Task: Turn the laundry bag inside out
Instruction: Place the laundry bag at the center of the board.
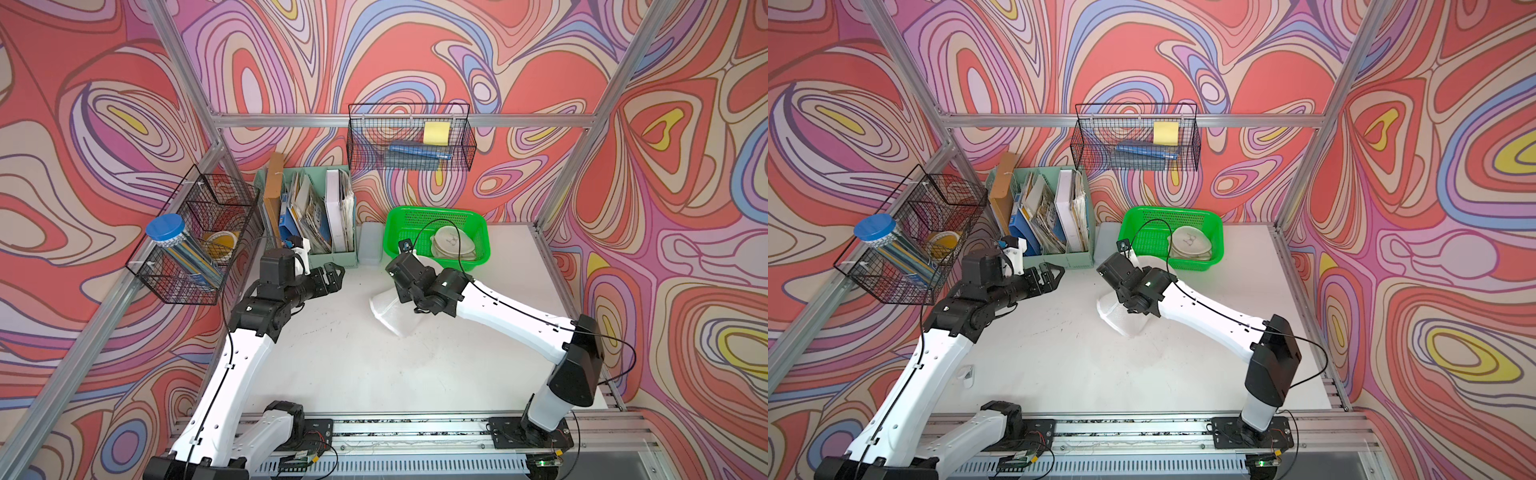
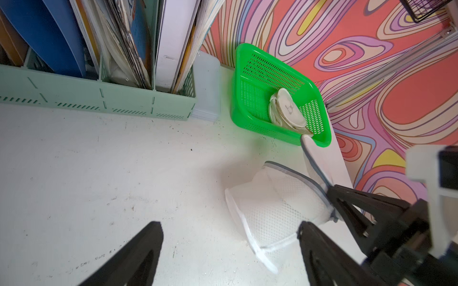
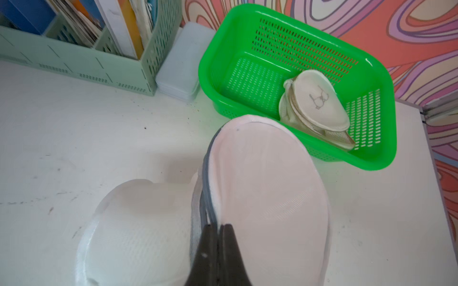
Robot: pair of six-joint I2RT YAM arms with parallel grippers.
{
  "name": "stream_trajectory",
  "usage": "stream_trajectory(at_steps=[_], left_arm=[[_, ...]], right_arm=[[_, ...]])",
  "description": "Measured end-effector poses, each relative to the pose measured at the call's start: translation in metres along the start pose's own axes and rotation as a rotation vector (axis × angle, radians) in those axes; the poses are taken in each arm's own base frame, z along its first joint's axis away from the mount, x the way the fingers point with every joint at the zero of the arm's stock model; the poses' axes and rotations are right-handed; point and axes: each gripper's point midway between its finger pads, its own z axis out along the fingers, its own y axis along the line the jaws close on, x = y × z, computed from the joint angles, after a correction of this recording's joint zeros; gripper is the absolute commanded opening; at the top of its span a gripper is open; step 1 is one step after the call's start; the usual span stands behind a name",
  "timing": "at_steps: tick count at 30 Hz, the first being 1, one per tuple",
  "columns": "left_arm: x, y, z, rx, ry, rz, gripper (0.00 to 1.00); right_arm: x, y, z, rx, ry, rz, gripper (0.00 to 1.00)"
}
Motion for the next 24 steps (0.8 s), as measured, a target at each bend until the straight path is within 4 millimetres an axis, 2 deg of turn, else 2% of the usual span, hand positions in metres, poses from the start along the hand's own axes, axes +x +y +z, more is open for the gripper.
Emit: stream_trajectory(at_steps=[6,9,11,16,18,20,24], left_arm=[[0.005,0.001,-0.001,-0.005,0.018,-0.005,0.91],[0.007,0.003,-0.001,-0.013,0.025,-0.008,0.92],[0.007,0.005,-0.001,-0.021,0.027,-0.008,0.92],[0.009,0.006,-0.006,-0.031,0.024,-0.005,0.93],[0.01,0.006,-0.008,-0.032,0.025,-0.004,0.92],[0.014,0.008,-0.007,-0.035,0.032,-0.007,0.9],[0.031,0.015,0.0,-0.043,0.076,-0.026,0.84]], right_arm=[[-0.001,-0.003,0.002,0.026,-0.007,0.012,0.0],[0.001,0.01,0.011,0.001,0.009,0.024,0.0],[0.004,0.028,0.024,-0.025,0.026,0.025,0.14],[0.029,0.086,0.054,-0.104,0.107,-0.007,0.61],[0.038,0.097,0.054,-0.136,0.13,-0.019,0.7],[0.036,0.102,0.049,-0.162,0.125,-0.023,0.78],[0.018,0.093,0.033,-0.217,0.092,0.014,0.81]])
